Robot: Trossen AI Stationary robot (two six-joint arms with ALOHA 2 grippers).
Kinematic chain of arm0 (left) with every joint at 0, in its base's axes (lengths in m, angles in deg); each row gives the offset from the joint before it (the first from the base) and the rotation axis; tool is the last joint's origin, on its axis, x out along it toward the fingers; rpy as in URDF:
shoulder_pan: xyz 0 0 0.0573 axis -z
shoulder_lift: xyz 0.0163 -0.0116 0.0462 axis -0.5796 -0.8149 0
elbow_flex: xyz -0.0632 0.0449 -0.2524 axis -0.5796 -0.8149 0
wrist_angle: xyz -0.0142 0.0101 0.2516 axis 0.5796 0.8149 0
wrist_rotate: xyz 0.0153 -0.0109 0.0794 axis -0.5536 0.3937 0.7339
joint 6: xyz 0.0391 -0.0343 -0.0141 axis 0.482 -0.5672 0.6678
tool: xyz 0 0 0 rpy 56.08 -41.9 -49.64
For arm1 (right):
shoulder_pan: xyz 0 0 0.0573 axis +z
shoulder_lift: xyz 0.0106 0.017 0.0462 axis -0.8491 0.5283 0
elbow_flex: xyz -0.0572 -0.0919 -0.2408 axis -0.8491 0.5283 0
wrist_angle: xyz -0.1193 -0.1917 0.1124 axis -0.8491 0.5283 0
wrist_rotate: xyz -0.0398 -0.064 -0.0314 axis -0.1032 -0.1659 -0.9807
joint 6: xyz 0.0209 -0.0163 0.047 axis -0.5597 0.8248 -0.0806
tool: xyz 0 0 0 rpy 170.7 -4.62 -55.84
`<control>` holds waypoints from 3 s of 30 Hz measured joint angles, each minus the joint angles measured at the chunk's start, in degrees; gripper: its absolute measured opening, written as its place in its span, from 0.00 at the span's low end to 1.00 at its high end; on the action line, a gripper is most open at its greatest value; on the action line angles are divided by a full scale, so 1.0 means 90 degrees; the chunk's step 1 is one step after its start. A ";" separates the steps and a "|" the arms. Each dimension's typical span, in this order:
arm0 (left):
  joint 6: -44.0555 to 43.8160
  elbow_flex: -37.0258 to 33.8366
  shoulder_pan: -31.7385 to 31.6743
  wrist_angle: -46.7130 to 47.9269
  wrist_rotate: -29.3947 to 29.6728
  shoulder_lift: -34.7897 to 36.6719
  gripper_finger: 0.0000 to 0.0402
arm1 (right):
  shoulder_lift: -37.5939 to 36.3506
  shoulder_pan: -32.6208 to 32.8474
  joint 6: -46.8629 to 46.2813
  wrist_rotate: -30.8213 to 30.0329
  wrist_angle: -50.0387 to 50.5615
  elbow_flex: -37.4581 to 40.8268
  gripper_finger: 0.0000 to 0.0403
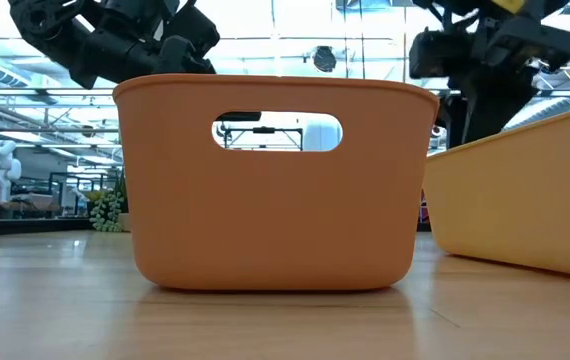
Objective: Sort batteries
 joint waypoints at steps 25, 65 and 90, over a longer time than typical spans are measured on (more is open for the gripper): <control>-0.0002 0.0000 -0.0002 0.0007 0.0000 0.0000 0.28 | 0.0002 0.0026 -0.0702 -0.0148 -0.0947 0.1371 0.03; 0.0000 0.0000 -0.0002 0.0006 0.0002 0.0000 0.28 | 0.0007 -0.0975 0.1356 0.0736 -0.1413 0.1371 0.10; -0.0002 0.0002 -0.0002 0.0051 0.0002 0.0000 0.28 | 0.0072 -0.3620 -0.0195 -0.1400 0.3226 -0.1986 0.44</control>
